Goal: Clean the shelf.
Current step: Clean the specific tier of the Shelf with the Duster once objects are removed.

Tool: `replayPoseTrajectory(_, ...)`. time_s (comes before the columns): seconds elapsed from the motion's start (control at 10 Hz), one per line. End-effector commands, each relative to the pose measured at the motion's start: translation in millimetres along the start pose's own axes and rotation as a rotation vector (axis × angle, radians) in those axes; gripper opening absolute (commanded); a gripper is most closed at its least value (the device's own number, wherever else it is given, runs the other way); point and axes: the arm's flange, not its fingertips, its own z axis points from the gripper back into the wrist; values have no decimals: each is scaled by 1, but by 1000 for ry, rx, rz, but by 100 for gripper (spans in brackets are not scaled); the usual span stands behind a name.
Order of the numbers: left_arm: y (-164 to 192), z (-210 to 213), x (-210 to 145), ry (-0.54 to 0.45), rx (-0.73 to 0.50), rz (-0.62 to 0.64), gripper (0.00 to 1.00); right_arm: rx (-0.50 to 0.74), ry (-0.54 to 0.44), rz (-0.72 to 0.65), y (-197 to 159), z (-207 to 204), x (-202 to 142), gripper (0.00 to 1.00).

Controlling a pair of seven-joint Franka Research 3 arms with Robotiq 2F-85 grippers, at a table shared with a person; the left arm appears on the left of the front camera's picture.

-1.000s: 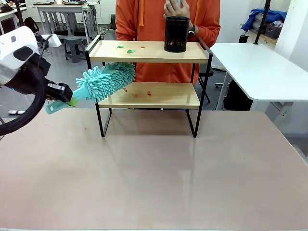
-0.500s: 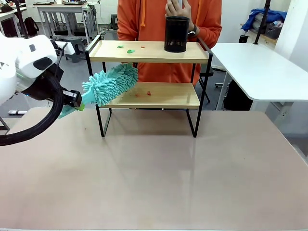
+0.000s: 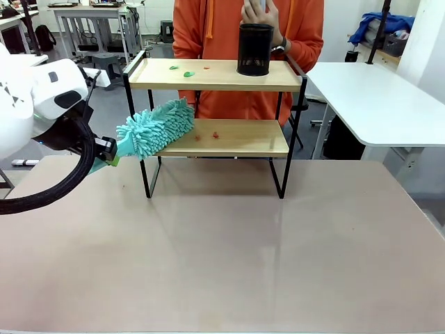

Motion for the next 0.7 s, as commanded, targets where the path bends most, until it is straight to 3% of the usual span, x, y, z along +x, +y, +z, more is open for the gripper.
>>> replayPoseTrajectory(0.0,2,-2,-62,-6,-40,-9,13,19,-15,25,2,1,1,100)
replayPoseTrajectory(0.6,-1,-9,-59,145,-283,-99,13,19,-15,25,2,1,1,100)
